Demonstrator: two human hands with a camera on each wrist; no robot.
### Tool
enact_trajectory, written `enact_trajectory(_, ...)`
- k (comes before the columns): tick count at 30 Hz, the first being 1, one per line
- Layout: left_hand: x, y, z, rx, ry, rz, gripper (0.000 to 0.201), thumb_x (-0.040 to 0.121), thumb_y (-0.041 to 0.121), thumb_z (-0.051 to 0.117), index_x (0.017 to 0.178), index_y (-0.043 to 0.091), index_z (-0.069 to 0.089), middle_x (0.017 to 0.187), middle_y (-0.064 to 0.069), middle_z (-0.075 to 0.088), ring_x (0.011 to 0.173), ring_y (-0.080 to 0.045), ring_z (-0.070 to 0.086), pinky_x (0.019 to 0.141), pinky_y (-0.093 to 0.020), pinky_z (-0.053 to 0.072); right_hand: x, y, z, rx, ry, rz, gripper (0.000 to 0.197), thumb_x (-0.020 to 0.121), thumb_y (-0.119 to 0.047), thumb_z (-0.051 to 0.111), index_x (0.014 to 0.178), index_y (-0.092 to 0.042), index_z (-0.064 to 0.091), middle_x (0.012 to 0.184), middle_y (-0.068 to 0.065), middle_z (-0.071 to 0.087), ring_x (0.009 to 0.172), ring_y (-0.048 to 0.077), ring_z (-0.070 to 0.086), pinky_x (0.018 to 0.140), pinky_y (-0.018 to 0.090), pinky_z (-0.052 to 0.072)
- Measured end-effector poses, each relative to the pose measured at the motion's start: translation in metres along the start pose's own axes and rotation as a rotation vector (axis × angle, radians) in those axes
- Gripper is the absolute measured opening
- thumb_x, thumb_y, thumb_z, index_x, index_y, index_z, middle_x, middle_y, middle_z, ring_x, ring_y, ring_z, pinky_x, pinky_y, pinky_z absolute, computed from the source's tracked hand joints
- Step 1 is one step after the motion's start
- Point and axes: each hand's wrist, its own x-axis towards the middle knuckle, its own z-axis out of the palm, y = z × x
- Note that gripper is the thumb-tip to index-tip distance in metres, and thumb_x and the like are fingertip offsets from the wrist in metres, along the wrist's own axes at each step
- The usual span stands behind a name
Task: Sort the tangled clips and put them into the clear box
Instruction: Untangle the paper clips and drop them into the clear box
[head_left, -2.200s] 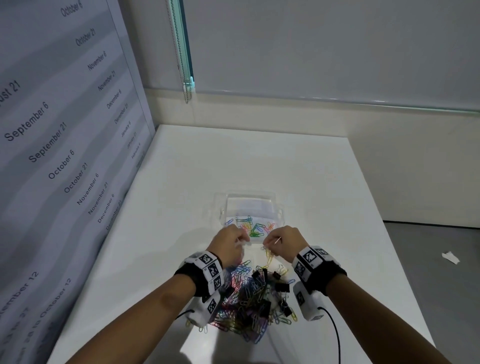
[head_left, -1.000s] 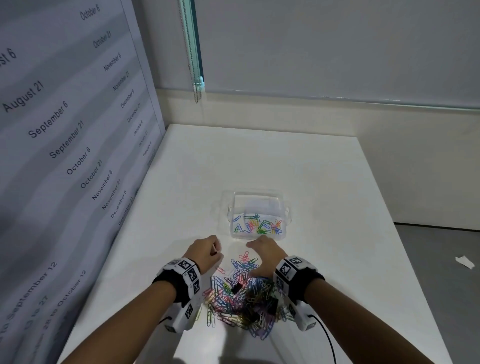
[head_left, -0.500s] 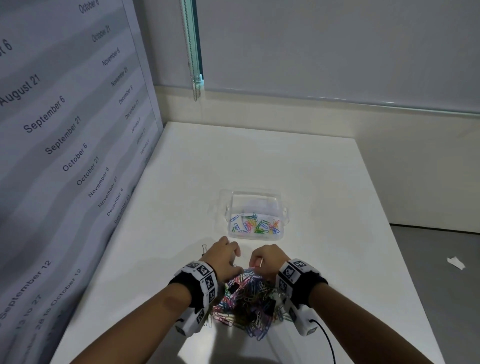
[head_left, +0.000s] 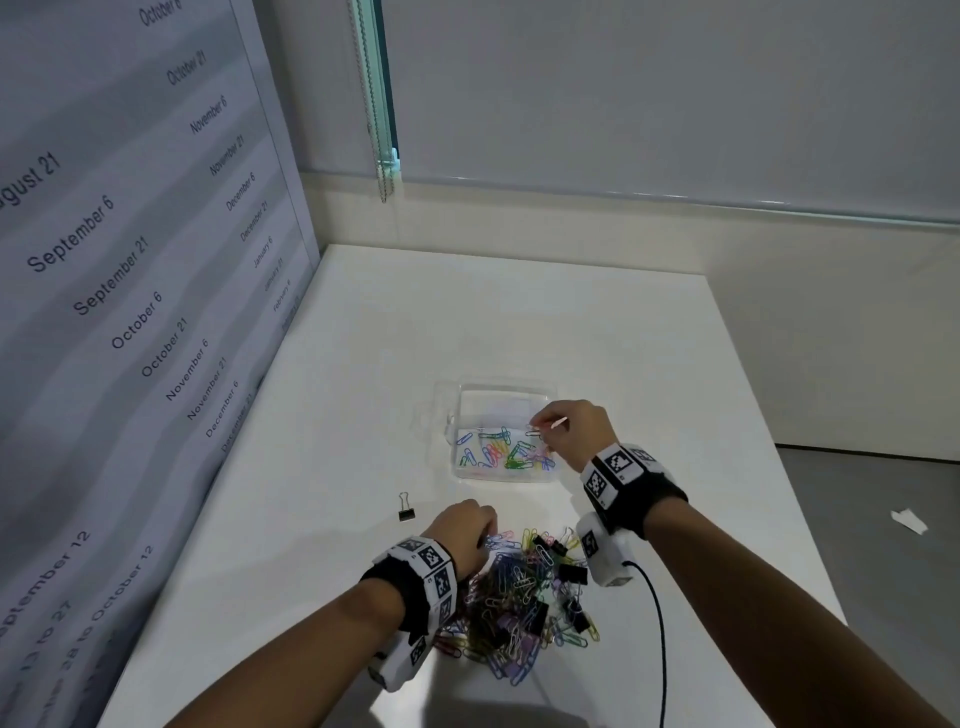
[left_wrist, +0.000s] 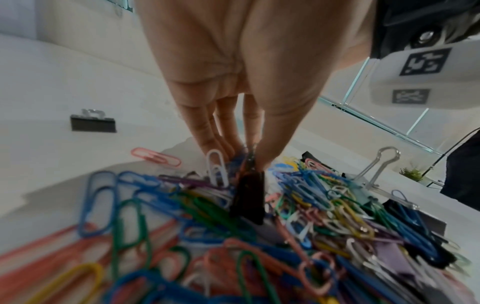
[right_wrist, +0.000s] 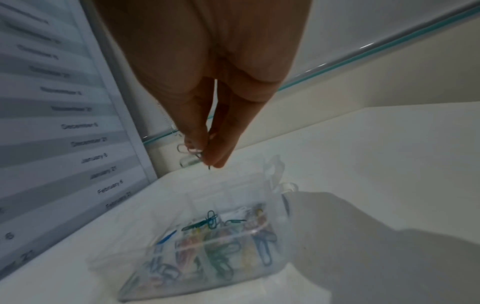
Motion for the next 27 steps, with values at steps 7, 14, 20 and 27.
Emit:
enact_trajectory(7,0.004,-0.004,-0.009,-0.17,0.074,-0.076,0.013,0.084,0.008,0.054,0.094,0.007,0.063,0.106,-0.011,0.066,0.099,-0.027,0.061,0.084,-0.031,0.048,-0.007,0.008,0.012,-0.025,-0.07,0.025,0.029,0.08,0.004,0.048,0.093,-0.009,0.071,0.101,0.01,0.071,0.088,0.022,0.064,0.077,0.02,0.044)
enact_trajectory(14,0.014,-0.01,-0.031,-0.359,0.162,-0.109,0.013,0.083,0.003,0.059,0.091,0.007,0.068,0.09,-0.006,0.065,0.081,-0.016,0.06,0.081,-0.029,0.052,-0.038,0.021,0.038,-0.284,-0.498,-0.119,0.021,0.078,-0.012,0.064,0.099,-0.016,0.066,0.108,0.006,0.067,0.073,0.004,0.051,0.07,0.016,0.04)
enact_trajectory(20,0.026,-0.001,-0.065,-0.628,0.273,-0.073,0.019,0.089,-0.003,0.052,0.099,0.008,0.064,0.073,-0.001,0.052,0.063,-0.012,0.059,0.058,-0.013,0.052,-0.051,0.032,0.069,-0.567,-0.733,-0.26,0.065,0.064,-0.027,0.081,0.121,-0.02,0.052,0.119,0.018,0.046,0.107,0.033,0.046,0.092,0.039,0.042)
enact_trajectory(27,0.046,-0.005,-0.072,-0.717,0.297,-0.115,0.034,0.091,-0.01,0.037,0.103,0.002,0.065,0.092,-0.011,0.059,0.075,-0.024,0.058,0.087,-0.04,0.053,-0.063,0.026,0.069,-0.465,-0.725,-0.241,0.032,0.077,-0.006,0.063,0.108,-0.009,0.06,0.114,0.018,0.057,0.105,0.033,0.051,0.082,0.031,0.04)
